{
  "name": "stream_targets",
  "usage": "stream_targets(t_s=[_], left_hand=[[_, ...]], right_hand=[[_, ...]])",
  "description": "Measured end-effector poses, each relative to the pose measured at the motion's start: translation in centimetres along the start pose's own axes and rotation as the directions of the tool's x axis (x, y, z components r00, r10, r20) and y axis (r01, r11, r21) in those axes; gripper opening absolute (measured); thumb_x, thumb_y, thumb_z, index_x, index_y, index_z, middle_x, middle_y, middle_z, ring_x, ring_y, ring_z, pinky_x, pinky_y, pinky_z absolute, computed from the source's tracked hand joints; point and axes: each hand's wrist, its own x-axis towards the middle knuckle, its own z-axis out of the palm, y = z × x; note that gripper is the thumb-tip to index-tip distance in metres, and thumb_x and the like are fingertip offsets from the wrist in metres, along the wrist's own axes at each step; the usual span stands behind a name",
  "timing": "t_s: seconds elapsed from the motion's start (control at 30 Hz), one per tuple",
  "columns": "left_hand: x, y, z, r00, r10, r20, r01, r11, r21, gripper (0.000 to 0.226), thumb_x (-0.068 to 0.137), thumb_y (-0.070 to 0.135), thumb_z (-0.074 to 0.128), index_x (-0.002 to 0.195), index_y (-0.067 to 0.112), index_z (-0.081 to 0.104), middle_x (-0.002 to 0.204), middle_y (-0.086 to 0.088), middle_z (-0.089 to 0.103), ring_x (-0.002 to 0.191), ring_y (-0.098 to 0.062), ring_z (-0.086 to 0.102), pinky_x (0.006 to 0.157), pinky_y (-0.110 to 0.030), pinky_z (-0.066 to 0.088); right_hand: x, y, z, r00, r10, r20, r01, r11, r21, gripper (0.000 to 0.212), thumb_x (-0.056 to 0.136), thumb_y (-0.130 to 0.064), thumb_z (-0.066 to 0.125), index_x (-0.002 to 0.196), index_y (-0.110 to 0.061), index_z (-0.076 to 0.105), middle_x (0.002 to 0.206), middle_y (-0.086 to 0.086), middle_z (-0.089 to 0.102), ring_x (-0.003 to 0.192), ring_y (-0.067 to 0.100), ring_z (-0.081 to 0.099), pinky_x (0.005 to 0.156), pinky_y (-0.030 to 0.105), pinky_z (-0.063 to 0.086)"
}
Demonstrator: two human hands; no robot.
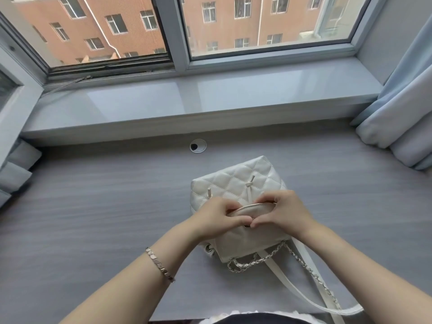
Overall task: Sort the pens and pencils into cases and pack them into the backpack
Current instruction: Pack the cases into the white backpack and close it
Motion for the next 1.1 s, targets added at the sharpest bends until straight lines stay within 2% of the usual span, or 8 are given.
stream_targets(t_s=[0.23,0.3,0.43,0.67,0.77,0.87,1.0,1.1], left_hand=[[1.1,0.6,1.6,0.974,-0.098,-0.205,0.095,0.995,-0.022,0.033,0.082,0.025,0.061,0.054,0.019,0.047,0.053,0.002,0.038,0.062,-0.016,0.037,0.062,-0.032,0.028],[1.4,0.9,1.5,0.973,-0.131,-0.191,0.127,0.991,-0.03,0.023,0.084,0.025,0.06,0.063,0.019,0.054,0.061,0.002,0.047,0.072,-0.021,0.045,0.071,-0.034,0.033],[1.8,1.2,1.4,0.968,-0.193,-0.162,0.191,0.981,-0.027,0.031,0.085,0.025,0.059,0.057,0.022,0.049,0.066,0.004,0.051,0.095,-0.029,0.057,0.08,-0.037,0.035],[1.7,1.4,1.7,0.964,-0.192,-0.186,0.191,0.981,-0.026,0.033,0.085,0.023,0.06,0.054,0.022,0.047,0.075,-0.012,0.062,0.097,-0.033,0.057,0.078,-0.038,0.034],[1.4,1.5,1.8,0.965,-0.182,-0.188,0.181,0.983,-0.027,0.034,0.084,0.022,0.06,0.053,0.022,0.046,0.066,-0.002,0.053,0.095,-0.032,0.056,0.082,-0.039,0.037],[1.2,1.2,1.9,0.964,-0.172,-0.205,0.17,0.985,-0.026,0.035,0.083,0.022,0.06,0.052,0.023,0.045,0.065,0.004,0.05,0.096,-0.032,0.056,0.088,-0.041,0.038],[1.2,1.1,2.0,0.964,-0.147,-0.222,0.144,0.989,-0.033,0.036,0.082,0.024,0.061,0.051,0.023,0.043,0.059,0.01,0.045,0.087,-0.028,0.056,0.081,-0.04,0.037],[0.1,0.3,2.7,0.95,-0.01,-0.313,-0.003,0.999,-0.04,0.018,0.077,0.03,0.065,0.064,0.024,0.055,0.068,0.011,0.055,0.078,-0.016,0.053,0.081,-0.038,0.04]], right_hand=[[-0.1,0.8,-0.2,0.951,-0.291,-0.1,0.239,0.904,-0.355,0.055,0.045,-0.042,0.085,0.089,-0.015,0.067,0.087,-0.008,0.052,0.085,0.013,0.05,0.072,0.02,0.039],[-1.2,1.3,0.7,0.881,-0.418,-0.223,0.279,0.837,-0.47,0.04,0.055,-0.041,0.08,0.086,-0.017,0.07,0.088,0.002,0.058,0.088,0.018,0.048,0.075,0.032,0.04],[-3.5,2.2,3.8,0.767,-0.539,-0.347,0.341,0.801,-0.492,0.019,0.081,-0.028,0.059,0.083,-0.017,0.074,0.074,0.001,0.061,0.077,0.015,0.046,0.069,0.029,0.036],[-3.9,0.7,5.3,0.773,-0.382,-0.506,0.197,0.903,-0.381,0.014,0.065,-0.011,0.073,0.056,-0.009,0.064,0.057,0.005,0.059,0.059,0.027,0.059,0.063,0.029,0.043],[-4.2,-0.9,5.5,0.864,-0.019,-0.503,-0.079,0.982,-0.174,0.017,0.063,-0.014,0.076,0.055,-0.015,0.062,0.057,0.0,0.063,0.06,0.024,0.062,0.06,0.025,0.042],[-3.9,-1.8,5.4,0.869,0.294,-0.398,-0.312,0.95,0.022,0.013,0.068,-0.024,0.071,0.058,-0.02,0.064,0.064,-0.002,0.069,0.071,0.02,0.064,0.067,0.027,0.045],[-3.3,-2.2,4.1,0.897,0.34,-0.282,-0.329,0.94,0.086,0.024,0.069,-0.025,0.07,0.052,-0.009,0.063,0.063,0.01,0.069,0.068,0.023,0.064,0.066,0.033,0.049],[-3.0,-1.8,2.1,0.93,0.365,-0.045,-0.359,0.928,0.102,0.029,0.07,-0.029,0.074,0.047,-0.013,0.064,0.043,-0.001,0.061,0.044,0.008,0.057,0.053,0.025,0.048]])
